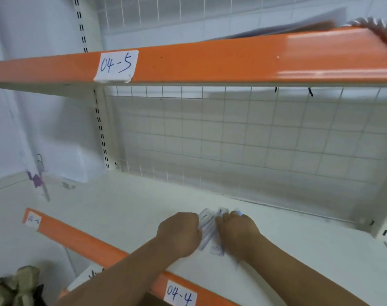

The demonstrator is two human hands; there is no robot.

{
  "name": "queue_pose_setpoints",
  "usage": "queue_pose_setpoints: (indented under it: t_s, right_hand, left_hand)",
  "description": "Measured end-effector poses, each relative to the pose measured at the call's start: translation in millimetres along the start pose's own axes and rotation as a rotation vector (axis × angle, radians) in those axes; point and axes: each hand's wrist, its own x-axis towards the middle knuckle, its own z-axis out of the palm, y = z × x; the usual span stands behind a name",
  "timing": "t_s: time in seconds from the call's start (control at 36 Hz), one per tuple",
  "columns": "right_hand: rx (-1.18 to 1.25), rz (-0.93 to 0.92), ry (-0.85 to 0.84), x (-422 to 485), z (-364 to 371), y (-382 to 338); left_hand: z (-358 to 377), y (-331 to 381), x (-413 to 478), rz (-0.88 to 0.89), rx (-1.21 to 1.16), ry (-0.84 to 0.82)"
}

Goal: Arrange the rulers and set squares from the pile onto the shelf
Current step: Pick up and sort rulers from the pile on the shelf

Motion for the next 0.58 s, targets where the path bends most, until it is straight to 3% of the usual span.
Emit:
queue_pose_setpoints:
  t_s: [0.31,0.39,0.5,0.58]
  right_hand:
    - [-0.097,-0.072,-0.192,3.1,-11.2,-4.1]
    - [-0.126,-0.103,-0.161,-2.3,-18.2,-2.6]
    - [-0.091,-0.018,0.189,-3.9,-18.5,13.6]
    - [0.145,0.158,0.437,5.1,-12.0,27.8]
  left_hand:
    - [5.2,-10.5,27.3,0.085,0.02,-0.019]
    - [7.2,-13.2,32.2,0.107,0.028,-0.025]
    - [8.5,-15.2,37.8,0.14,0.031,-0.025]
    - [9.6,-17.5,42.3,0.155,0.007,-0.022]
